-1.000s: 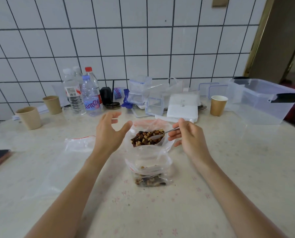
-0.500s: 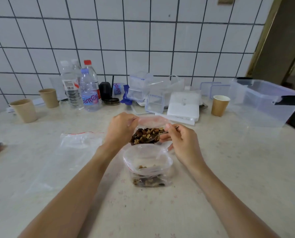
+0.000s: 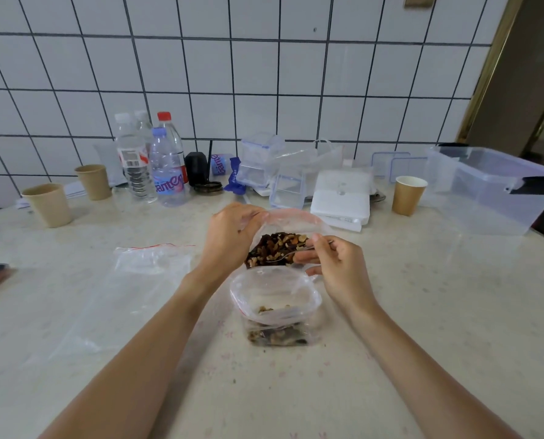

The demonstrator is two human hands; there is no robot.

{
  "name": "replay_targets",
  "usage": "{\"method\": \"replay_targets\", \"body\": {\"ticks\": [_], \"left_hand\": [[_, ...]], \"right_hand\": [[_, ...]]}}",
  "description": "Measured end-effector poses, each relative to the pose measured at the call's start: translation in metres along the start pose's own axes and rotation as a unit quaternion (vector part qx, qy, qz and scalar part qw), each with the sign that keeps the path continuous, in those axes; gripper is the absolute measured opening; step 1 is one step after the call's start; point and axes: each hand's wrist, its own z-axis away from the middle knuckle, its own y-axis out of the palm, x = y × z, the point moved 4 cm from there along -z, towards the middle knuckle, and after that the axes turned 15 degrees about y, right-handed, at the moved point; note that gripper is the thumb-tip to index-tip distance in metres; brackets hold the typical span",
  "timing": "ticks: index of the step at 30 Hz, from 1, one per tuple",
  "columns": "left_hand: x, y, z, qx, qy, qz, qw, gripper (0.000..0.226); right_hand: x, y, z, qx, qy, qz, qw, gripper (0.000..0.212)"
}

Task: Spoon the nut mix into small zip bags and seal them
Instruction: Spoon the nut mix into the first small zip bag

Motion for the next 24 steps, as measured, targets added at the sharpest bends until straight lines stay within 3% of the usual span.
{"method": "replay_targets", "body": {"ticks": [4,13,19,24], "left_hand": [[0.002,0.001,0.0,-0.001,-0.014,0.003,1.0,0.025],[-0.005,0.002,0.001,0.016,-0.022,0.086,0.996,0.018],[-0.008,-0.001,0.0,0.024,-0.033,0.1,0.994,0.021],[-0.01,-0.002,0.001,0.039,-0.037,0.11,0.992,0.02]], "right_hand": [[-0.001,0.0,-0.001,-0.019,-0.001,-0.02,1.0,0.026],[-0.001,0.007,0.0,0.041,0.055,-0.071,0.995,0.029],[-0.002,0.006,0.001,0.019,0.082,-0.136,0.987,0.03],[-0.003,0.009,0.002,0.046,0.084,-0.137,0.986,0.033]]}}
